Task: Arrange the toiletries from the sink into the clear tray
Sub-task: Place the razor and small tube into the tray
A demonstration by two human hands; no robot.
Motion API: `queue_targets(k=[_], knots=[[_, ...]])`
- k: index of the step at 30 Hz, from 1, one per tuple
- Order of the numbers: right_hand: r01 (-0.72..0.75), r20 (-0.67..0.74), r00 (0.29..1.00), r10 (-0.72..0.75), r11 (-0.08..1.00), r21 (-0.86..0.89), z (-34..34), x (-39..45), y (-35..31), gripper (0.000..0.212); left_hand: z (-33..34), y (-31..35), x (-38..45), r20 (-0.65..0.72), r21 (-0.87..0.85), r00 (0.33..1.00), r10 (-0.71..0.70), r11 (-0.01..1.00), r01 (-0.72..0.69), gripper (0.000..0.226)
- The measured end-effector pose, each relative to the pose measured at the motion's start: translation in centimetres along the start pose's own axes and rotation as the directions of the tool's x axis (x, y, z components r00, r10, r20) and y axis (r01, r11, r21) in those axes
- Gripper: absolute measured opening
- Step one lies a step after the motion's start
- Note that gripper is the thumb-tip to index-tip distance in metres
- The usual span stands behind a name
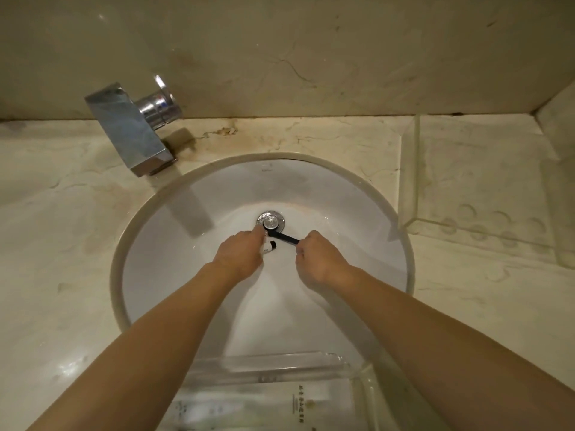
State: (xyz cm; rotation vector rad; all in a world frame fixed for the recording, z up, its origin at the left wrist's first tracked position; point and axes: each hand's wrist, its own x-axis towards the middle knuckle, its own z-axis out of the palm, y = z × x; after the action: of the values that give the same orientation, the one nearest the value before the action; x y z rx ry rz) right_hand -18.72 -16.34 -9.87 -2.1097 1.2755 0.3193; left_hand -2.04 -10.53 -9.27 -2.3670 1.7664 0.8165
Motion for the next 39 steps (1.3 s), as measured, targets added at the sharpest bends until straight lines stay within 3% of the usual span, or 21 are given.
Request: queue_targets(k=[3,7,13,19,23,31,39], knots=[[-0.008,-0.024,1.0,0.008,1.0,0.03,-0.2,-0.3,0.1,0.027,-0.5,-0.4,-0.1,0.058,-0.24,0.995,-0.077,0.967,0.089,0.018],[-0.044,-0.08,0.995,0.055,0.99,0.134,-1.1,-0.9,-0.2,0.022,-1.3,-0.8,-0.9,0.148,-0.566,0.979,-0.139,0.8,0.199,0.01],[0.032,-0.178,0.984,0.008,0.976,0.216,-3.4,-3.8,-1.3,0.022,-3.8,0.3,-4.1,0.175,-0.757,0.978,-0.11,0.62,0.205,0.016],[0.06,-0.225,0.974,0.02,0.938,0.342,-4.7,-8.2,-2.3,0.021,-6.1,3.1,-8.9,0.148,-0.811,0.986,-0.075,0.561,0.165,0.015],[0.031,-0.176,0.983,0.051,0.901,0.433,-4.8,-11.5,-2.8,0.03,-6.3,4.3,-12.6,0.136,-0.781,0.987,-0.087,0.603,0.161,0.015],[0.101,-0.165,0.986,-0.032,0.897,0.43,-4.3,-17.6,-3.1,0.015,-5.9,5.3,-18.3,0.155,-0.752,0.979,-0.132,0.627,0.204,0.009],[0.133,-0.251,0.968,-0.013,0.874,0.467,-5.7,-21.1,-2.9,0.012,-7.6,6.9,-21.3,0.04,-0.784,0.989,-0.139,0.609,0.118,0.005]])
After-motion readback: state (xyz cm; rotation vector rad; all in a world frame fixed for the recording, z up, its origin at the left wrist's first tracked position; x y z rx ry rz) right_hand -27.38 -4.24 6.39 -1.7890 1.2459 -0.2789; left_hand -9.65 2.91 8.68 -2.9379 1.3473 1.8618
